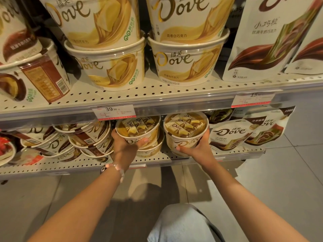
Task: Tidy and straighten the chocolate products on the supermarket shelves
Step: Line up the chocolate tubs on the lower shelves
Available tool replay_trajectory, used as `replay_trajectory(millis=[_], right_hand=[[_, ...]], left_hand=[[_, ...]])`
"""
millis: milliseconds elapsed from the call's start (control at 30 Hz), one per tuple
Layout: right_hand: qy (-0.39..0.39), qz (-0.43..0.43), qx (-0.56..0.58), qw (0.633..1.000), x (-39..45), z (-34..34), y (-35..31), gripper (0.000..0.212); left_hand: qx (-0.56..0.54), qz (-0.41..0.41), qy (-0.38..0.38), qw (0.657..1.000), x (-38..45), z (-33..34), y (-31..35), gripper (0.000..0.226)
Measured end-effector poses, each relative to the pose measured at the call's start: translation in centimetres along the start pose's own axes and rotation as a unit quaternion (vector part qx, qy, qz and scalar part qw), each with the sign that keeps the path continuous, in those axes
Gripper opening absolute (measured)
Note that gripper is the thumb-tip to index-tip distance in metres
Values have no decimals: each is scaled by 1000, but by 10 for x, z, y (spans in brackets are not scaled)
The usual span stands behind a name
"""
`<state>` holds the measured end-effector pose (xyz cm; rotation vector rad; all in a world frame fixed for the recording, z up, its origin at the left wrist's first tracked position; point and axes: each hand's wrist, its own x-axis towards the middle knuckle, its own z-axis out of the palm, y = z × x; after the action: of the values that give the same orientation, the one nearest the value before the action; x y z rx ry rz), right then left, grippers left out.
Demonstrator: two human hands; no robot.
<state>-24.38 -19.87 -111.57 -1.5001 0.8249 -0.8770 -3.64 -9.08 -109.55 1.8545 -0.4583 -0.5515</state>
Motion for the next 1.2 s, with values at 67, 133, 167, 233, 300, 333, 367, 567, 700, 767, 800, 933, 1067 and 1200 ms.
replay_trajectory(millis=[67,133,167,233,300,333,367,567,700,767,800,933,1067,1200], right_hand=[[-10,14,7,1000,6,-6,0,116],[-13,20,3,1000,6,-5,-2,117],[-6,22,3,1000,5,-3,-1,114],[20,22,-15,999,1,-1,0,107],[53,19,-30,998,-2,3,0,105],[68,17,-37,997,-3,6,-1,106],[82,13,-42,996,-5,9,-2,108],[172,1,-77,982,-18,29,-6,119],[248,22,-108,963,-20,39,-5,124],[273,29,-115,955,-19,42,-6,124],[283,31,-119,951,-18,43,-6,124],[305,56,-154,938,-11,51,-7,127],[278,75,-169,943,-8,49,-8,129],[212,45,-166,962,-13,28,-5,126]], left_hand=[[6,0,-8,1000,2,-3,1,93],[8,1,-11,1000,2,-6,0,95],[8,3,-14,1000,3,-7,0,95],[10,6,-19,1000,3,-8,-2,95],[6,8,-26,1000,4,-9,-4,96],[4,10,-29,1000,5,-10,-5,97],[2,12,-32,999,6,-10,-6,97],[10,13,-37,999,8,-11,-8,97],[20,14,-40,999,9,-12,-8,97],[24,14,-43,999,8,-13,-7,97],[25,16,-43,999,7,-13,-6,96],[17,37,-45,998,2,-13,-3,90],[9,36,-45,998,2,-10,-4,91],[31,29,24,999,-1,-2,-8,89]])
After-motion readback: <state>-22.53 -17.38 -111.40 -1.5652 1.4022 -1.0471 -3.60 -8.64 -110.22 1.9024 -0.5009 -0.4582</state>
